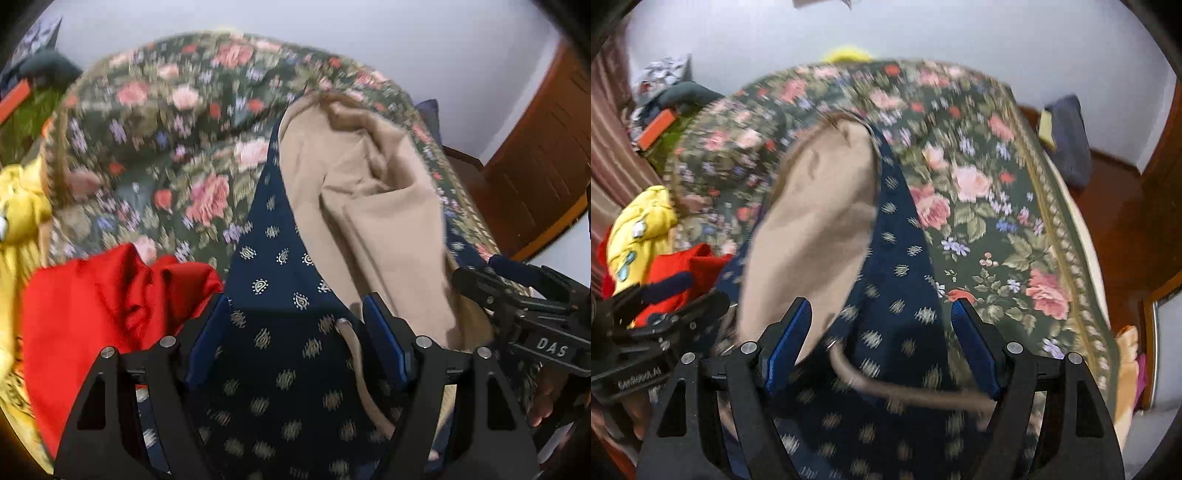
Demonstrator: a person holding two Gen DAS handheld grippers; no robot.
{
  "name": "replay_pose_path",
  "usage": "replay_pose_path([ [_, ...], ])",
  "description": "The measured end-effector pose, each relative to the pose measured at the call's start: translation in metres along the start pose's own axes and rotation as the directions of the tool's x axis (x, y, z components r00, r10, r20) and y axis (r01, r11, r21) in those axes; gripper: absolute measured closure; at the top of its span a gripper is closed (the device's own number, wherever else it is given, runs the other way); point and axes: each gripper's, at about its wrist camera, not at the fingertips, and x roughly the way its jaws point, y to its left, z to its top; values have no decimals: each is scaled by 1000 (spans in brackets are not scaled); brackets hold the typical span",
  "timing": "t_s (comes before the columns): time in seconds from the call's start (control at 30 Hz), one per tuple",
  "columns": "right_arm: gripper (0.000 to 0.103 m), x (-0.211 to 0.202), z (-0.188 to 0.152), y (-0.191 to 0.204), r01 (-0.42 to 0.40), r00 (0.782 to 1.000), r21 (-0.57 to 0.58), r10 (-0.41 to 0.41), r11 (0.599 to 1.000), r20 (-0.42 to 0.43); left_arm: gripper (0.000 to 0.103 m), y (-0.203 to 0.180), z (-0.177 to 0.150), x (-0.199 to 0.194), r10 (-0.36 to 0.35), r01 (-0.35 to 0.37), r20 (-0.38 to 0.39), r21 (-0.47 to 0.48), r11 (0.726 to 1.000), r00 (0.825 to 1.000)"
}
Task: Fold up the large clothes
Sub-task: 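Grasp the beige-lined hood with both grippers and lift it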
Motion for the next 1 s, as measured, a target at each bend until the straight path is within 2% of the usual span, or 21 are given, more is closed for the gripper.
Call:
replay_pose_path([
  [0.07,28,17,1,-3,34,999,-16,-35,999,-38,29,1,-1,16,-3,3,-38,-12,1000,999],
  [0.1,28,24,-1,-4,40,998,-27,-41,999,-51,29,1,-2,20,-9,9,-31,-20,1000,999],
  [0.17,30,26,-3,-11,1,999,-6,-1,1000,-33,33,3,-2,21,-19,18,-6,-34,999,1000],
  [0.2,36,27,-5,-15,-34,999,20,34,999,-28,44,3,-3,20,-23,23,-1,-39,999,1000],
  [0.23,45,27,-7,-19,-77,997,36,78,996,-21,50,3,-2,19,-22,22,3,-46,999,1000],
  [0.27,51,27,-6,-19,-91,996,36,91,995,-18,68,1,-1,19,-11,11,8,-46,999,1000],
  [0.3,68,24,-7,-18,-101,995,31,101,994,-11,86,-1,0,18,11,-10,12,-34,999,1000],
  [0.33,81,22,-7,-16,-109,994,28,109,994,-12,90,-7,0,16,48,-48,15,4,999,999],
  [0.37,87,18,-8,-13,-111,994,21,111,994,-13,95,-12,-1,12,65,-65,18,33,997,998],
  [0.43,93,12,-5,-6,-101,995,-3,101,995,-14,96,-17,-2,1,85,-87,34,69,994,996],
  [0.57,94,-10,-4,-5,-106,994,-9,106,994,29,96,-22,-7,-42,81,-93,106,114,989,991],
  [0.73,94,-73,-15,4,-118,986,-74,126,990,106,96,-29,-20,-110,51,-86,187,183,979,981],
  [0.87,94,-116,-39,16,-132,979,-133,151,982,139,96,-29,-45,-150,-5,-33,183,205,978,983],
  [1.0,94,-148,-80,28,-123,977,-194,153,973,149,96,-33,-81,-172,-23,-21,174,250,968,985],
])
